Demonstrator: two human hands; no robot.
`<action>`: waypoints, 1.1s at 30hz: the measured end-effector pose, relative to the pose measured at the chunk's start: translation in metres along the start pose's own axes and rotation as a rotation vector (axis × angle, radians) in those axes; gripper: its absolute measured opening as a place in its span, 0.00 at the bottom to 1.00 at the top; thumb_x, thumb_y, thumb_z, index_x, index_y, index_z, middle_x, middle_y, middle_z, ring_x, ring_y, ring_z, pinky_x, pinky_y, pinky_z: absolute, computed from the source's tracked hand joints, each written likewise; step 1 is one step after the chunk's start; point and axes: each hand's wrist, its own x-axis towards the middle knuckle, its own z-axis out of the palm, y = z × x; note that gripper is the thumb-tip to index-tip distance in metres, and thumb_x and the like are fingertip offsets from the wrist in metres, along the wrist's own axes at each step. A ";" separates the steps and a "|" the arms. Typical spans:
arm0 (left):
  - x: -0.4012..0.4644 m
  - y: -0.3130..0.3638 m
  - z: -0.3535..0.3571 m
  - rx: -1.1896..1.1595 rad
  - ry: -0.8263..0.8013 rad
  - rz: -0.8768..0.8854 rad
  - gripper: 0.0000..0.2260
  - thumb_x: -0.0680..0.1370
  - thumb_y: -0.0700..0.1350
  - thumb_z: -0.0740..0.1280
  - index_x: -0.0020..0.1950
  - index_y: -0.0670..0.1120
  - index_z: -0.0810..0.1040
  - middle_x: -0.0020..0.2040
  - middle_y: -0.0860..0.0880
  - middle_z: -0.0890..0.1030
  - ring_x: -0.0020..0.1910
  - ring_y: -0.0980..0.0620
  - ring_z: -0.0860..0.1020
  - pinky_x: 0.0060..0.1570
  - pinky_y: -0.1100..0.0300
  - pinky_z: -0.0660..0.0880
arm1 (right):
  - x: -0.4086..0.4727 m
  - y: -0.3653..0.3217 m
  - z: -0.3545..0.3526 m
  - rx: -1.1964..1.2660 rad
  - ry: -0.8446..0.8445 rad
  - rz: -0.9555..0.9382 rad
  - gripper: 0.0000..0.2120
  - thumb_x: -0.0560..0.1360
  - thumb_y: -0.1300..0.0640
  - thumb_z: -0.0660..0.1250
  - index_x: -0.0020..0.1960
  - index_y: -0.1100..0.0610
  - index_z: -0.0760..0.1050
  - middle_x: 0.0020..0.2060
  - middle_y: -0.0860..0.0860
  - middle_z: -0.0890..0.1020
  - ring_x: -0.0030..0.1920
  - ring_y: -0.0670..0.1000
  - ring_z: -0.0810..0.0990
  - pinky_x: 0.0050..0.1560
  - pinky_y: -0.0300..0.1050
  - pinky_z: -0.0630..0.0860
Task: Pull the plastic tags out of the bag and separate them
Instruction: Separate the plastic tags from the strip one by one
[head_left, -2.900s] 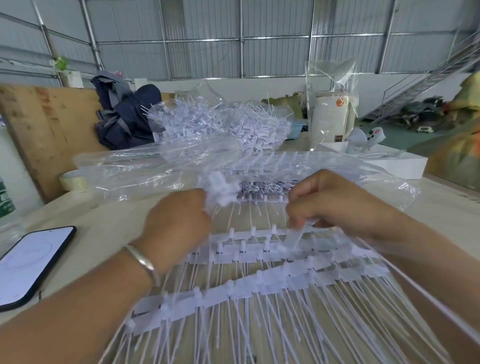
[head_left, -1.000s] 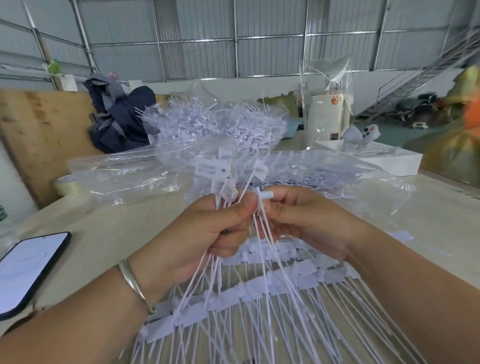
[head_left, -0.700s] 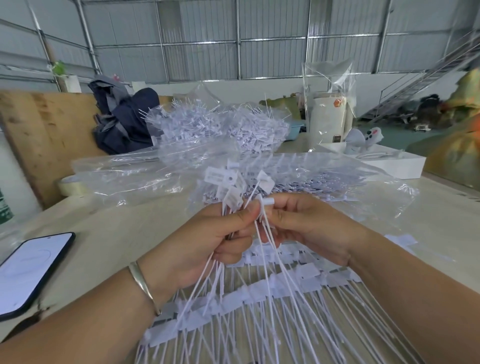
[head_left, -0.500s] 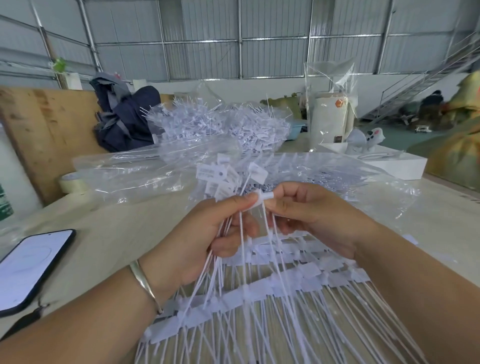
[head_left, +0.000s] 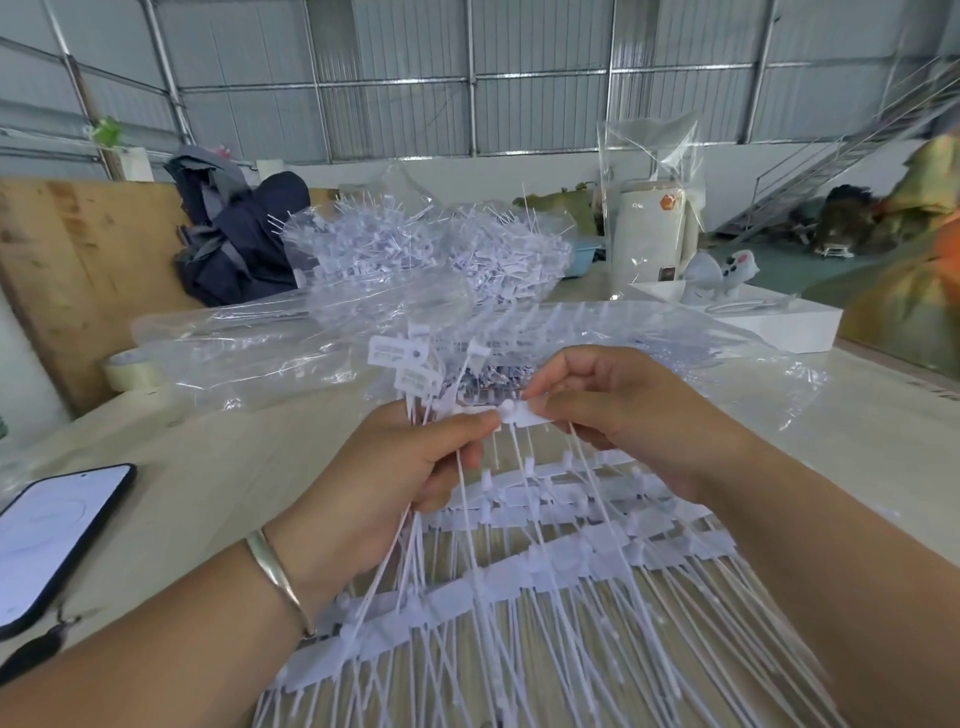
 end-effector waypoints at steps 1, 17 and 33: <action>0.000 0.000 -0.001 0.004 -0.011 -0.006 0.16 0.71 0.51 0.73 0.27 0.46 0.75 0.26 0.45 0.63 0.22 0.52 0.56 0.22 0.66 0.57 | 0.000 0.000 0.000 0.000 0.015 -0.004 0.01 0.73 0.61 0.71 0.43 0.56 0.81 0.25 0.46 0.75 0.24 0.42 0.68 0.26 0.31 0.65; 0.002 0.007 -0.005 -0.198 -0.205 -0.014 0.16 0.64 0.47 0.76 0.29 0.46 0.69 0.24 0.49 0.62 0.19 0.56 0.56 0.18 0.68 0.56 | 0.000 -0.006 -0.005 0.105 -0.013 0.015 0.11 0.72 0.65 0.66 0.37 0.53 0.83 0.23 0.50 0.66 0.24 0.46 0.63 0.27 0.38 0.59; -0.004 0.017 -0.010 0.071 -0.369 -0.013 0.06 0.68 0.42 0.75 0.36 0.42 0.79 0.22 0.51 0.60 0.20 0.55 0.56 0.22 0.66 0.55 | -0.004 -0.001 -0.020 0.020 -0.332 0.100 0.09 0.71 0.67 0.69 0.40 0.55 0.84 0.23 0.49 0.67 0.23 0.45 0.60 0.24 0.35 0.58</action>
